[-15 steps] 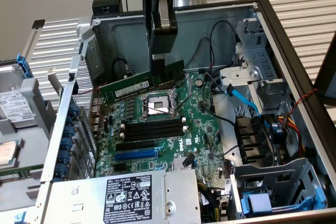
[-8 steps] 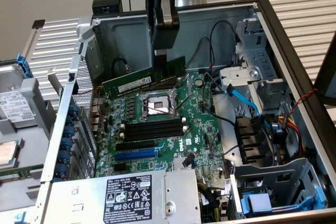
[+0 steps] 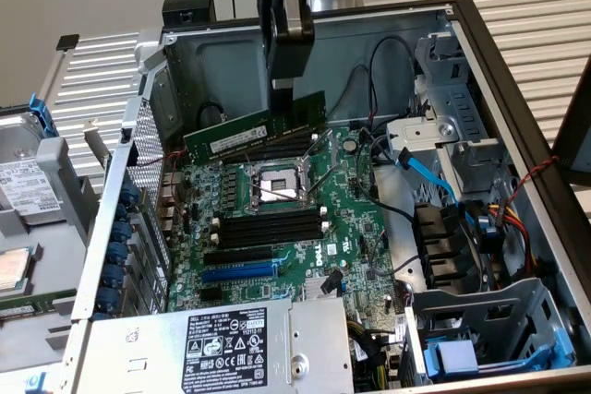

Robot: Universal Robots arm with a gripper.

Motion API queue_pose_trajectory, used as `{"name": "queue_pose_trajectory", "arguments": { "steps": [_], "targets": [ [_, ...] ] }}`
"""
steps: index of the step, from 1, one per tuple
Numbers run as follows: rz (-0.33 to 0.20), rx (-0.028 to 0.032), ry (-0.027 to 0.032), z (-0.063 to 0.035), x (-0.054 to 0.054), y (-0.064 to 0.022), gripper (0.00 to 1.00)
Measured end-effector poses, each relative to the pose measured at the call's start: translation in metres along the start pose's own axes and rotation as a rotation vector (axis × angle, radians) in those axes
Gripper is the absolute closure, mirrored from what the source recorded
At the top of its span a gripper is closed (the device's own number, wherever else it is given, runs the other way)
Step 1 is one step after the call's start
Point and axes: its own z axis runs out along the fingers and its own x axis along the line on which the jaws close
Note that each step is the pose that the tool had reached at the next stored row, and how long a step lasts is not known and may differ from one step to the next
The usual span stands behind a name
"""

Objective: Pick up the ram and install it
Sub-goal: 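Pick up the ram and move it above insertion slot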

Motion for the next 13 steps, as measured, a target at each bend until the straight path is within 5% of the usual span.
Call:
{"name": "queue_pose_trajectory", "arguments": {
  "steps": [13],
  "targets": [
    [0.001, 0.0086, -0.0086, 0.0054, -0.021, -0.0024, 0.88]
  ]
}}
